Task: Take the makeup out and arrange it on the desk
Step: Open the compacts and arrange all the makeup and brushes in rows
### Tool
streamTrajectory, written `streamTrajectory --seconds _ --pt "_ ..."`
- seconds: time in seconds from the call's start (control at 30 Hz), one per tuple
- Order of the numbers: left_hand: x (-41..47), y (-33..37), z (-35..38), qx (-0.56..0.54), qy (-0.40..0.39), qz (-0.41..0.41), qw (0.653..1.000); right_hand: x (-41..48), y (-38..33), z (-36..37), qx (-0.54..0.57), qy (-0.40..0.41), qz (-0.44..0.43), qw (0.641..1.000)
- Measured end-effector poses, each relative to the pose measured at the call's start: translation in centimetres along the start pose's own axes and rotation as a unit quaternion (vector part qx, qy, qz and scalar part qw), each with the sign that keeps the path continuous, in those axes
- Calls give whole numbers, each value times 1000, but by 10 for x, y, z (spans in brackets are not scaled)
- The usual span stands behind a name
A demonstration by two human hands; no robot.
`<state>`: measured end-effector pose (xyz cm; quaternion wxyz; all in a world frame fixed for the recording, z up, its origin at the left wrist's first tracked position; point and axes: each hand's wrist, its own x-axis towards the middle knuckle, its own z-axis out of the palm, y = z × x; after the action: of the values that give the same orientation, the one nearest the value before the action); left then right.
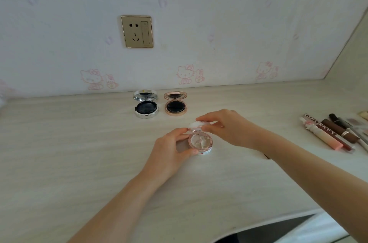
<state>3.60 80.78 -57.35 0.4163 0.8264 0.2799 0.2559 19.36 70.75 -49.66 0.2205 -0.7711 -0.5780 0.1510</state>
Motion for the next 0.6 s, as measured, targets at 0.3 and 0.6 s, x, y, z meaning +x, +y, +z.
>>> streamTrajectory --seconds 0.3,0.6 --pt "-2 -1 0 18 9 -1 1000 -2 9 9 26 35 40 998" --pt "-9 4 0 91 62 37 993 -43 20 46 -42 91 63 993"
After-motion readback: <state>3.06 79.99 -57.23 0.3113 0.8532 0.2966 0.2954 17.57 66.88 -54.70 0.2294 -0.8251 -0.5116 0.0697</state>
